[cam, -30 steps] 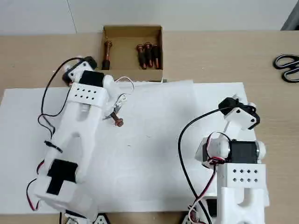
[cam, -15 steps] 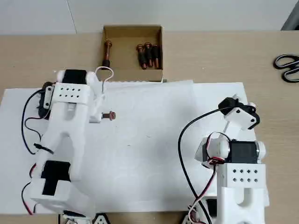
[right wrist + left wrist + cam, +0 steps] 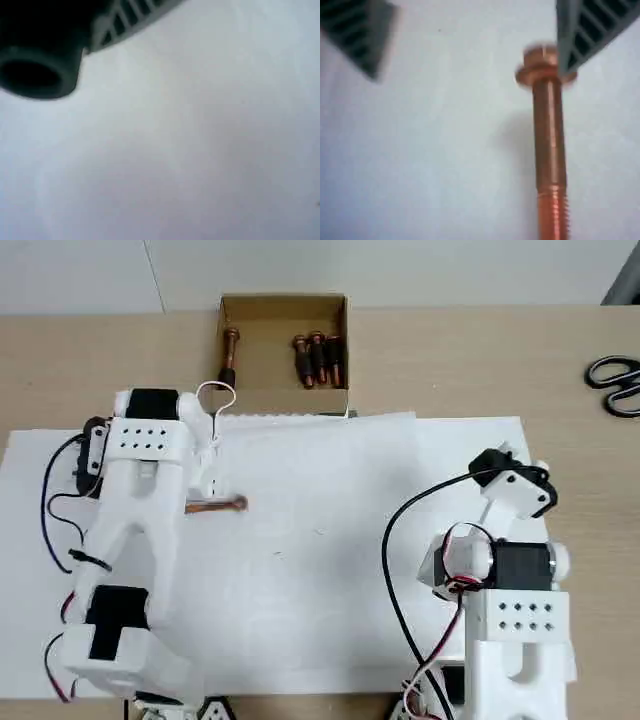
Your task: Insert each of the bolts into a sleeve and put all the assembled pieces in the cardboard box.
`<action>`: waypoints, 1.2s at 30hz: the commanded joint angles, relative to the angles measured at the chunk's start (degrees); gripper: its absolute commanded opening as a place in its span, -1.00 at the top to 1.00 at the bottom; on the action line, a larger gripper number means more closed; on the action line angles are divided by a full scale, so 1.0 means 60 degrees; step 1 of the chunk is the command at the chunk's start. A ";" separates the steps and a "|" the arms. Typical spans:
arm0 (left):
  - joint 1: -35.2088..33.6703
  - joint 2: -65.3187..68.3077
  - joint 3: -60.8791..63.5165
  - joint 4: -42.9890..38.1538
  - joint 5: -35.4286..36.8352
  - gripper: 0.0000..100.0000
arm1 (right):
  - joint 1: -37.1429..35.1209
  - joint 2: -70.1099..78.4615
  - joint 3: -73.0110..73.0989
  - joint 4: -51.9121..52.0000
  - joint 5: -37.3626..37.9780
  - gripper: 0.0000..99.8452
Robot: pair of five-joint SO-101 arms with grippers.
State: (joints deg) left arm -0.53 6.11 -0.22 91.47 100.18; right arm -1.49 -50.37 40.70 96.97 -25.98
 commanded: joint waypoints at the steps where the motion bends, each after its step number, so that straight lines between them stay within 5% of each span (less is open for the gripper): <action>1: -0.0029 -0.0527 -0.0388 0.0088 -0.0308 0.45 | 0.0066 -0.0198 -0.0059 -0.0110 0.0088 0.99; 7: -0.0073 -0.0601 -0.0403 0.0674 -0.3692 0.45 | 0.0066 -0.0198 -0.0059 -0.0110 0.0088 0.99; 13: -0.0059 -0.0601 -0.0403 0.1451 -0.9568 0.46 | 0.0066 -0.0198 -0.0059 -0.0110 0.0088 0.99; 22: -0.0073 -0.0513 -0.0403 0.1421 -1.5399 0.46 | 0.0066 -0.0198 -0.0059 -0.0110 0.0088 0.99; 25: -0.0073 -0.0498 -0.0403 0.1055 -1.6132 0.46 | 0.0066 -0.0198 -0.0059 -0.0110 0.0088 0.99; 36: -0.0073 0.0733 -0.0579 0.1070 -1.5502 0.45 | 0.0066 -0.0198 -0.0059 -0.0125 0.0059 0.99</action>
State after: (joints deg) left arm -0.53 9.80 -1.36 98.59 6.99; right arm -1.49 -50.37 40.70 96.97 -25.98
